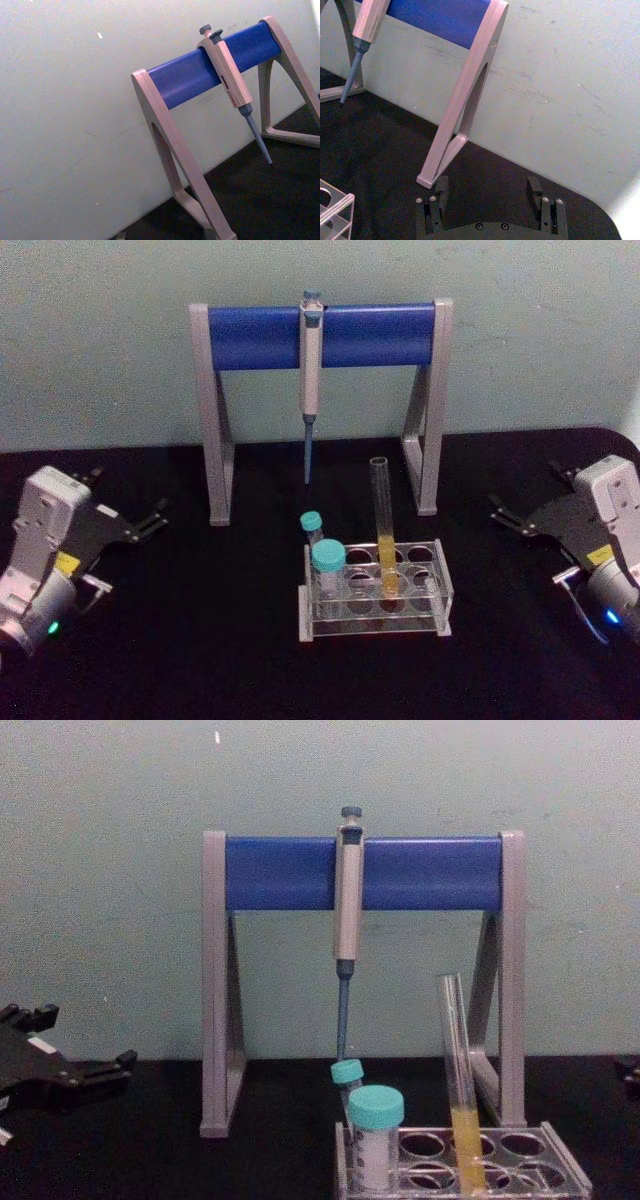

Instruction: Pick up the test tube from the test tube rack, shake it, then place it back into the test tube rack.

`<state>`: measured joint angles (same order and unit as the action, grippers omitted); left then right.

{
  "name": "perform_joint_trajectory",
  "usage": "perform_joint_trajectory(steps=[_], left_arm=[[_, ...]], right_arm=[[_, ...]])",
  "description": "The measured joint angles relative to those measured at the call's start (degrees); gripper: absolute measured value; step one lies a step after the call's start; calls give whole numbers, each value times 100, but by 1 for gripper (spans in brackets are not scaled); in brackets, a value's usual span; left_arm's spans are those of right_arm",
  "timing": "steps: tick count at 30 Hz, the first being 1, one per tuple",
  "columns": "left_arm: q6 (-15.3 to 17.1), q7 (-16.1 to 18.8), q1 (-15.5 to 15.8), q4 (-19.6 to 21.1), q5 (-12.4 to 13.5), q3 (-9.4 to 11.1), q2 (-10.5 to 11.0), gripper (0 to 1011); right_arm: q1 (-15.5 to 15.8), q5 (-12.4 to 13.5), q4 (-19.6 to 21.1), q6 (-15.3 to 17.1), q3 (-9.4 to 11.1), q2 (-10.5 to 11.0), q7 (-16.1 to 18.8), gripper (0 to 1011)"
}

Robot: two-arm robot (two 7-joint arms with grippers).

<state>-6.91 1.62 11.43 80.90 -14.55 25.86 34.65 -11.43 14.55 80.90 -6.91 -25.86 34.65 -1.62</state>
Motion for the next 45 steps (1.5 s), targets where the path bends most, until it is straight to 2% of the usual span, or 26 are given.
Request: perform_joint_trajectory(steps=[45], left_arm=[[0, 0, 0, 0, 0, 0, 0, 1001]], right_arm=[[0, 0, 0, 0, 0, 0, 0, 1000]])
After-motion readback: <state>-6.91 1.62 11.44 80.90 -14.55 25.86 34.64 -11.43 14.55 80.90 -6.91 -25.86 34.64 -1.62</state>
